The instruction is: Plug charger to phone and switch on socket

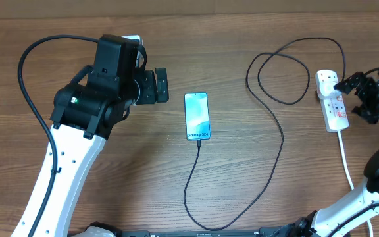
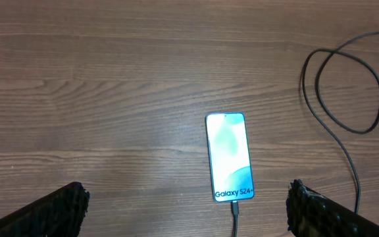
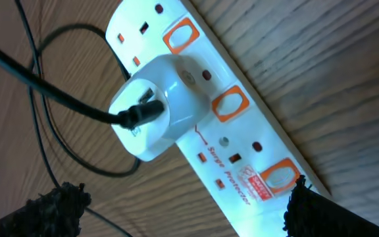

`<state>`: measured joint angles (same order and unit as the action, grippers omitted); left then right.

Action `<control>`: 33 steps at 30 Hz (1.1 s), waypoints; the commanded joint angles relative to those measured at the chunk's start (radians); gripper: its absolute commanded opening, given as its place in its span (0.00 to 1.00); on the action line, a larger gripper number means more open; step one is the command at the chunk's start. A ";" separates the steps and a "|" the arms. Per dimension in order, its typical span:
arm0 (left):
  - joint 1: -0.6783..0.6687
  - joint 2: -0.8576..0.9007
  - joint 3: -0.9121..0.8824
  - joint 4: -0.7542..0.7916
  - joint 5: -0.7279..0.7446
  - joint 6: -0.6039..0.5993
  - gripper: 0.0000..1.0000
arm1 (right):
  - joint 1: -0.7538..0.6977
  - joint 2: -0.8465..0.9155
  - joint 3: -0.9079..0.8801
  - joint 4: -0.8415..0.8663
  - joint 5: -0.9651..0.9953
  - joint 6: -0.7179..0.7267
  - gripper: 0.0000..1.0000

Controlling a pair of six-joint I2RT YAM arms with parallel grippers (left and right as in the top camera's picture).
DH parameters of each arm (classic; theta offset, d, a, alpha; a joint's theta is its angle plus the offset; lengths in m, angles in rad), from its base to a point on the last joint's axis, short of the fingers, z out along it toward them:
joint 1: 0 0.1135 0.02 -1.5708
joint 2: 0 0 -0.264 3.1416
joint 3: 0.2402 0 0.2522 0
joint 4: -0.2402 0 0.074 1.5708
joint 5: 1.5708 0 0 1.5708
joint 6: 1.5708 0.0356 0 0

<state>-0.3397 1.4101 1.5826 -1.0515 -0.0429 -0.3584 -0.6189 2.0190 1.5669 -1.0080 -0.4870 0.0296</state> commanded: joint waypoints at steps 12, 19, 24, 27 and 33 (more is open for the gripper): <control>0.003 0.003 -0.001 0.001 -0.017 0.023 1.00 | 0.087 -0.014 -0.017 0.127 -0.027 -0.088 0.94; 0.003 0.003 -0.001 0.001 -0.017 0.023 1.00 | 0.100 -0.013 -0.017 0.166 0.018 -0.087 0.95; 0.003 0.003 -0.001 0.001 -0.017 0.023 1.00 | 0.100 -0.013 -0.017 0.166 0.041 -0.087 1.00; 0.003 0.003 -0.001 0.001 -0.017 0.023 1.00 | 0.100 -0.010 -0.017 0.166 0.048 -0.087 1.00; 0.003 0.003 -0.001 0.001 -0.016 0.023 1.00 | 0.100 -0.005 -0.055 0.209 0.048 -0.083 1.00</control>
<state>-0.3397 1.4101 1.5826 -1.0515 -0.0429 -0.3588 -0.5171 2.0190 1.5410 -0.8223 -0.4442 -0.0517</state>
